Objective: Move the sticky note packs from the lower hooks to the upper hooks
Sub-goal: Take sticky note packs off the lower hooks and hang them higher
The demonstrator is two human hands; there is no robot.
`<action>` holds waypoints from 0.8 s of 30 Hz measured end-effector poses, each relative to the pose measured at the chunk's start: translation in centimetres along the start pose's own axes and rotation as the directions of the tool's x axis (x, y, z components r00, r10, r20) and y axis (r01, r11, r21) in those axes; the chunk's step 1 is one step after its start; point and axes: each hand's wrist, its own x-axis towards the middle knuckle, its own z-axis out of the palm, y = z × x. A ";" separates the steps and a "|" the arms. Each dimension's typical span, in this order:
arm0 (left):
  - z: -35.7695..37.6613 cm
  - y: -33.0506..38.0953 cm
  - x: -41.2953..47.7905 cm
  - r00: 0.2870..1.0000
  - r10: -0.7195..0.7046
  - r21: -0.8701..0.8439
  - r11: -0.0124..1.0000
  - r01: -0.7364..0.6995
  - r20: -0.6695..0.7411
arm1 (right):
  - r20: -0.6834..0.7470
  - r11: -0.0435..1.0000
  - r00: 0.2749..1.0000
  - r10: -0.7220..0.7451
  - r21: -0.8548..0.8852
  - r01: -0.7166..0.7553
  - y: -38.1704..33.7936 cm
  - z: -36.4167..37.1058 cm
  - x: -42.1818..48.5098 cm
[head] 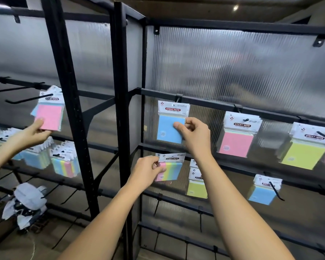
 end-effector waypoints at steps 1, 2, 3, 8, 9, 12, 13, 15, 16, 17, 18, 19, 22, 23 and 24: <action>0.0 0.0 0.1 1.000 0.000 -0.002 1.000 0.000 -0.001 | -0.004 1.000 1.000 0.002 0.000 -0.002 0.1 0.0 0.1; 0.0 0.0 0.2 1.000 0.001 -0.003 1.000 -0.001 -0.002 | -0.008 1.000 1.000 0.003 0.001 -0.003 0.2 0.1 0.2; 0.0 -0.1 0.3 1.000 0.004 -0.002 1.000 -0.004 -0.004 | -0.011 1.000 1.000 0.002 0.004 -0.002 0.3 0.1 0.3; 0.3 -0.4 0.8 1.000 0.012 0.009 1.000 -0.012 -0.004 | -0.017 1.000 1.000 -0.015 0.022 0.015 0.5 0.0 0.2; 0.3 -0.5 0.9 1.000 0.019 0.006 1.000 -0.019 -0.005 | -0.016 0.999 1.000 -0.021 0.025 0.021 0.4 0.0 0.1; 0.4 -0.4 1.1 0.999 0.035 0.009 0.999 -0.035 -0.010 | -0.016 1.000 1.000 -0.012 0.029 0.012 0.3 -0.2 0.0; 0.5 -0.4 1.2 0.999 0.038 0.013 0.999 -0.038 -0.010 | -0.016 1.000 1.000 -0.008 0.025 0.008 0.3 -0.2 0.0; 0.5 -0.4 1.4 0.999 0.040 0.017 0.999 -0.040 -0.006 | -0.010 1.000 1.000 -0.002 0.012 0.003 0.4 -0.3 -0.1; 0.5 -0.4 1.4 0.999 0.039 0.017 0.999 -0.039 -0.004 | -0.003 1.000 1.000 0.004 0.008 -0.004 0.4 -0.4 -0.1; 0.5 -0.4 1.4 0.999 0.035 0.020 0.999 -0.035 -0.002 | 0.006 1.000 1.000 0.009 0.009 -0.009 0.5 -0.4 -0.1; 0.5 -0.4 1.4 0.999 0.035 0.023 0.999 -0.035 -0.002 | 0.011 1.000 1.000 0.016 0.010 -0.016 0.6 -0.4 0.0; 0.5 -0.3 1.4 0.999 0.034 0.025 0.999 -0.034 -0.003 | 0.013 1.000 1.000 0.023 0.011 -0.023 0.7 -0.4 0.0; 0.5 -0.2 1.3 1.000 0.031 0.030 0.999 -0.031 -0.004 | 0.013 0.999 0.999 0.038 0.011 -0.038 0.9 -0.2 0.3; 0.5 -0.2 1.3 1.000 0.030 0.029 0.999 -0.030 -0.003 | 0.012 0.999 0.999 0.040 0.009 -0.040 0.9 -0.2 0.4; 0.6 -0.2 1.3 1.000 0.030 0.028 0.999 -0.030 -0.003 | 0.010 0.999 0.999 0.040 0.008 -0.040 0.8 -0.2 0.4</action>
